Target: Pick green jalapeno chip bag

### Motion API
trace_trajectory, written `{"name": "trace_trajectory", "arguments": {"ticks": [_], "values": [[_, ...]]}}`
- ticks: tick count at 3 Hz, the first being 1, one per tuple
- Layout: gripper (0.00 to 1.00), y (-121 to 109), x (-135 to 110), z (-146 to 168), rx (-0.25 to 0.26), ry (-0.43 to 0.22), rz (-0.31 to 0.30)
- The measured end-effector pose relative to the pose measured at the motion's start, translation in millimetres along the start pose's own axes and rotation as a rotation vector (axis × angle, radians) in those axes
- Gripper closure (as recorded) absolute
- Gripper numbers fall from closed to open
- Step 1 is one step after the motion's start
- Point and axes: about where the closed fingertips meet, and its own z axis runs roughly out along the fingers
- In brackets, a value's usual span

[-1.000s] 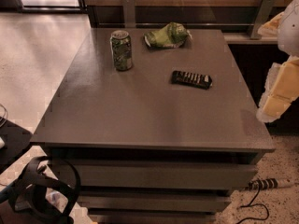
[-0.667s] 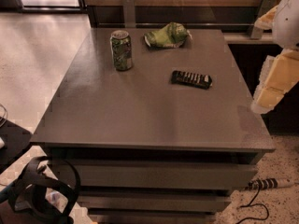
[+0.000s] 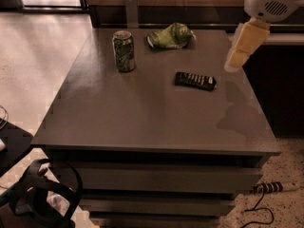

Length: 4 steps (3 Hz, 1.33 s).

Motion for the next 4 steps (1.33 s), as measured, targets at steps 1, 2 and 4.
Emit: {"name": "trace_trajectory", "arguments": {"ticks": [1, 2, 4], "values": [[0.0, -42, -12, 30, 0.049, -0.094, 0.012], [0.0, -65, -15, 61, 0.047, -0.159, 0.045], [0.0, -81, -21, 102, 0.032, -0.191, 0.095]]}}
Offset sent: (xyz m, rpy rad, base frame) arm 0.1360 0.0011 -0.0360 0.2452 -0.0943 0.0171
